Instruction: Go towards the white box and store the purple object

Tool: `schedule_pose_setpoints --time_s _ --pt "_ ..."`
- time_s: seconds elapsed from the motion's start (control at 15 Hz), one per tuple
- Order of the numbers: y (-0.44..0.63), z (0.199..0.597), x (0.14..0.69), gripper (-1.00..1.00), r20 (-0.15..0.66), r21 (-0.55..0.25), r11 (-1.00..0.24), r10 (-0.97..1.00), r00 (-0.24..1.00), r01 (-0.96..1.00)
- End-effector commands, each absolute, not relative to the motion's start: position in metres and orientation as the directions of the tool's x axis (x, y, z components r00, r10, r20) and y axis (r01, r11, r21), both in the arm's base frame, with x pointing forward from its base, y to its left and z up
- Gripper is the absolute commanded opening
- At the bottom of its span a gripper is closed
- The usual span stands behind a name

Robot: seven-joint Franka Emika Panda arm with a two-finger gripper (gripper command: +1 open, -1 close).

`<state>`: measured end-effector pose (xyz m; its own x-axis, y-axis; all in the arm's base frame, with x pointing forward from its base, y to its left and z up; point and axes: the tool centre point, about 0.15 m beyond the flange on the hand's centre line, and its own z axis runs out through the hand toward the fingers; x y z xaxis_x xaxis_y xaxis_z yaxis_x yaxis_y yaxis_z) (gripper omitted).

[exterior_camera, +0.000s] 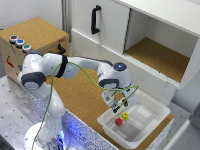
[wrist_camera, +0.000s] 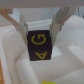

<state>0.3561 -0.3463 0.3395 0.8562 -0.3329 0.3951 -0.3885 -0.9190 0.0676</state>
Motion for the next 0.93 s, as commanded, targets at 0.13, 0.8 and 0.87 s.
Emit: schedule_pose_setpoints --time_s 0.13,0.8,0.87 --pt "-0.331 0.292 0.43 -1.0 0.384 0.278 -0.891 -0.239 0.892 -0.358" --pt "-0.324 0.317 0.408 1.0 0.416 0.215 -0.898 -0.271 0.868 -0.383" --pt "-0.317 0.329 0.402 1.0 0.444 0.178 -0.908 -0.27 0.854 -0.379"
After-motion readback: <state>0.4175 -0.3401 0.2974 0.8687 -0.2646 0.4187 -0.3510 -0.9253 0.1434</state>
